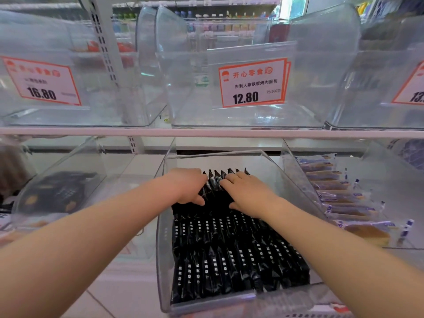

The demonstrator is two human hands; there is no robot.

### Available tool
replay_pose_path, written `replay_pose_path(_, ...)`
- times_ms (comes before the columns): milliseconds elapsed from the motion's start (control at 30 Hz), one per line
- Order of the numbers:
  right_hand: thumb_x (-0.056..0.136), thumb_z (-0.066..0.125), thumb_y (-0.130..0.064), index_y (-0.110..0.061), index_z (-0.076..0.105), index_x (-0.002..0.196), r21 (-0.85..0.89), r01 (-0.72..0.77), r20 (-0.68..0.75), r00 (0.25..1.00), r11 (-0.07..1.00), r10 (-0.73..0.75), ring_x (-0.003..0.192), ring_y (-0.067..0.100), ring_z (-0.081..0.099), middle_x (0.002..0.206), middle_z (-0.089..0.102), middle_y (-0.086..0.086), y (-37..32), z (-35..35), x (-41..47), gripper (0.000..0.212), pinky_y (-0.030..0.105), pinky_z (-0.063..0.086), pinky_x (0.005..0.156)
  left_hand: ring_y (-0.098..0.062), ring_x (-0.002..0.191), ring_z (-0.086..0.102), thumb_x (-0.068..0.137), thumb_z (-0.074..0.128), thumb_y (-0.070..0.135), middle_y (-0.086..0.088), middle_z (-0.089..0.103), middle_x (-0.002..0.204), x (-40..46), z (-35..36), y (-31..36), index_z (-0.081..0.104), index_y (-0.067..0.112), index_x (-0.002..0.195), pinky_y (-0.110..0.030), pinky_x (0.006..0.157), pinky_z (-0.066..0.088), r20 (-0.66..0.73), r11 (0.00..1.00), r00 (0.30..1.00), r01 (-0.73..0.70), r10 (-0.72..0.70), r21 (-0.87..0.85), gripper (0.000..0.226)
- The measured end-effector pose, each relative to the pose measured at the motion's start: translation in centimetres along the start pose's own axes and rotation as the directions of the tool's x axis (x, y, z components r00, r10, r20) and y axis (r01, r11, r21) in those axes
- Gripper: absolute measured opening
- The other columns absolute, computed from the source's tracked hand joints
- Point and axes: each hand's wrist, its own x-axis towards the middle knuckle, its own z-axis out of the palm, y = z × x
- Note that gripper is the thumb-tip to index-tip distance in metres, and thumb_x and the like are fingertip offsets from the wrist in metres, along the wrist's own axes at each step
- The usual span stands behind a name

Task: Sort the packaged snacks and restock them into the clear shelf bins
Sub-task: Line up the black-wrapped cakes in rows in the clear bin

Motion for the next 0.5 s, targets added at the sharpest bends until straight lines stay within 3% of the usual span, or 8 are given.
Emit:
replay_pose_path(133,0.090,0.057,-0.020,-0.015,0.034,0.134,-0.103,-0.031,-0.099,0.995,0.994,0.020,0.120,0.027,0.044,0.135,0.043,0.008,-0.2,0.2,0.3,0.049,0.034,0.038,0.080,-0.024,0.108,0.054,0.080,0.061,0.053,-0.003,0.044,0.125,0.3,0.3,-0.2,0.038,0.015,0.132,-0.032,0.074,0.044,-0.009,0.999,1.000,0.008,-0.008,-0.033,0.068)
replay_pose_path(233,0.090,0.055,-0.017,-0.015,0.040,0.126,-0.079,-0.110,-0.164,0.982,0.991,0.096,0.110,0.027,0.050,0.124,0.049,0.006,0.0,0.0,0.4,0.040,0.032,0.032,0.066,-0.028,0.104,0.054,0.085,0.058,0.047,-0.007,0.043,0.121,0.6,0.4,-0.4,0.042,0.010,0.124,-0.033,0.071,0.041,-0.067,0.996,0.996,0.048,-0.053,-0.081,0.056)
replay_pose_path(300,0.089,0.058,-0.024,-0.016,0.036,0.131,-0.032,-0.086,-0.124,0.989,0.996,0.082,0.112,0.026,0.049,0.125,0.050,0.005,0.3,-0.2,0.4,0.048,0.033,0.038,0.069,-0.030,0.104,0.054,0.089,0.055,0.044,-0.009,0.045,0.120,0.7,0.5,-0.4,0.044,0.008,0.119,-0.035,0.073,0.040,-0.109,0.994,0.991,0.066,-0.076,-0.090,0.048)
replay_pose_path(367,0.084,0.065,-0.029,-0.018,0.027,0.139,0.060,-0.083,-0.035,0.996,0.995,0.085,0.118,0.026,0.045,0.133,0.045,0.005,0.6,-0.7,0.2,0.068,0.037,0.046,0.081,-0.029,0.105,0.054,0.089,0.053,0.047,-0.009,0.048,0.120,0.7,0.6,-0.4,0.044,0.009,0.121,-0.035,0.075,0.043,-0.096,0.997,0.993,0.065,-0.070,-0.049,0.050)
replay_pose_path(433,0.080,0.071,-0.025,-0.014,0.023,0.141,0.098,-0.190,0.023,0.982,0.977,0.189,0.123,0.029,0.040,0.139,0.038,0.009,1.0,-1.1,-0.2,0.079,0.040,0.044,0.090,-0.027,0.106,0.055,0.084,0.056,0.055,-0.006,0.050,0.121,0.5,0.7,-0.5,0.041,0.013,0.127,-0.034,0.073,0.044,-0.046,0.998,0.997,0.056,-0.057,-0.008,0.062)
replay_pose_path(500,0.081,0.069,-0.014,-0.008,0.027,0.135,0.107,-0.332,0.055,0.943,0.937,0.328,0.120,0.031,0.041,0.134,0.037,0.014,1.6,-1.1,-0.7,0.069,0.037,0.042,0.086,-0.025,0.108,0.054,0.077,0.062,0.058,-0.004,0.049,0.124,0.2,0.7,-0.7,0.038,0.016,0.132,-0.033,0.071,0.043,-0.004,0.998,0.998,0.058,-0.058,0.005,0.074)
